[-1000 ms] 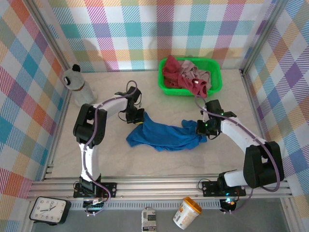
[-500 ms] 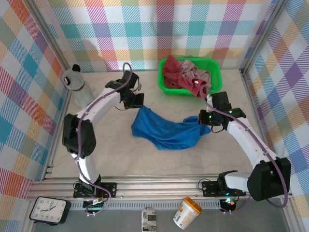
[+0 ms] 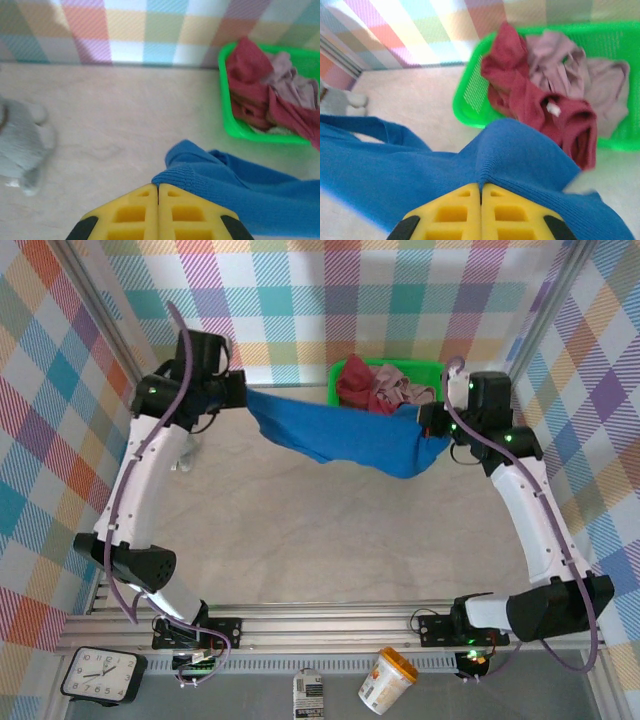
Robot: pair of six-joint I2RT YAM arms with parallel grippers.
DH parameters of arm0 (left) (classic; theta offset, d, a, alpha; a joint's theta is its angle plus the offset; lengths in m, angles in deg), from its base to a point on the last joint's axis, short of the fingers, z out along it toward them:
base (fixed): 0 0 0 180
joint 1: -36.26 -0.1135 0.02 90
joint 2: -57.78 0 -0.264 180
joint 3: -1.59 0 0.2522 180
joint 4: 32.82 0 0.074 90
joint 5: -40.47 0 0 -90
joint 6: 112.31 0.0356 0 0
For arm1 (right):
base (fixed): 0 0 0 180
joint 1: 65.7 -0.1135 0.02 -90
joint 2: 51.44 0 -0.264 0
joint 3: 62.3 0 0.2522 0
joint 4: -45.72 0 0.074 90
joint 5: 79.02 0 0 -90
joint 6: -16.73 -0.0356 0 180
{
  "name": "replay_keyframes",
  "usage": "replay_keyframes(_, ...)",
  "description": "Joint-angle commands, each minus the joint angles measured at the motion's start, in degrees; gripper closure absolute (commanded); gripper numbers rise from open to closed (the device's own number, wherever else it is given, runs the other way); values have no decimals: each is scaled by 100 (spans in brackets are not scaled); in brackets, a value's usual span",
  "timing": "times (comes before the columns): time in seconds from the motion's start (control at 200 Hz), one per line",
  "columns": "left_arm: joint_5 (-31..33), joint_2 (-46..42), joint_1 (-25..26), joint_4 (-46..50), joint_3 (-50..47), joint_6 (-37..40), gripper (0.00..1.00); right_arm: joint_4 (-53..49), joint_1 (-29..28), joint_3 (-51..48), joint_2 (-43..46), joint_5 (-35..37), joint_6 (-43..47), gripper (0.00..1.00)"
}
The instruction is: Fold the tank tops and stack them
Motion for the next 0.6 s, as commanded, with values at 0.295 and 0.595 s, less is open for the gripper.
replay_keyframes(0.295, -407, -745, -157, 407, -1125, -22, 100, -132, -519, -1256, 654, -1167, -120, 100)
replay_keyframes(0.595, 375, -1357, -196, 435, -1897, 198, 100, -114, -1952, -1922, 1387, -1048, -1032, 100)
